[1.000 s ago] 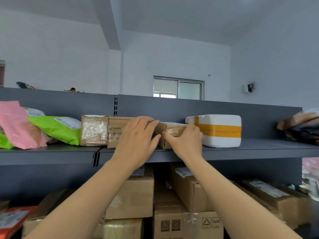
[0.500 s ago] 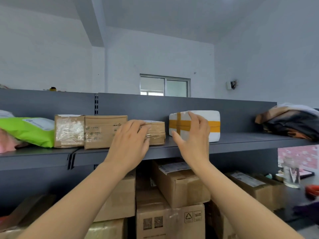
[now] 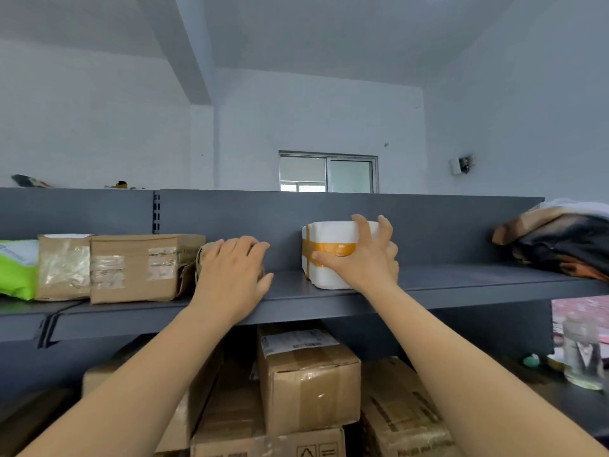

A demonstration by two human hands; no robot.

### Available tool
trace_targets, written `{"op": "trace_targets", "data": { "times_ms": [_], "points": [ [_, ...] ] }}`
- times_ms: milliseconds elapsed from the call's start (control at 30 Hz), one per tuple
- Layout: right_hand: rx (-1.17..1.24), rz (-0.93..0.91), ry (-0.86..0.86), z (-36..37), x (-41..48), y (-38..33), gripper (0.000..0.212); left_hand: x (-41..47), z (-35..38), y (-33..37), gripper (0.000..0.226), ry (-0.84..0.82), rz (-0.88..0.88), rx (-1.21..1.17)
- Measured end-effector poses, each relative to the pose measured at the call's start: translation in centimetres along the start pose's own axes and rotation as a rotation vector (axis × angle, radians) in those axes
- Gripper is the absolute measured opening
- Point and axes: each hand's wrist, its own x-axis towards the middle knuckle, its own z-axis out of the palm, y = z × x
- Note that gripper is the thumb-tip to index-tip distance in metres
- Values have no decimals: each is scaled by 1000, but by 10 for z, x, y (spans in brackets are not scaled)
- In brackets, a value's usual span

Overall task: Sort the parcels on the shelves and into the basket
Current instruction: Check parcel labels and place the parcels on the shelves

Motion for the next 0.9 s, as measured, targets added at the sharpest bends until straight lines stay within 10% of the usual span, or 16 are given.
{"op": "trace_targets", "data": {
  "times_ms": [267,533,900],
  "points": [
    [197,-192,173,2,-10,5,94,4,-8,20,40,107,-33,-76],
    [341,-497,356,-3,-40,19,86,20,-27,85,44,-53,-259,-930],
    [654,-281,155,-22,-65,31,70,4,-27,100,47,69,-404,-1071]
  ]
}}
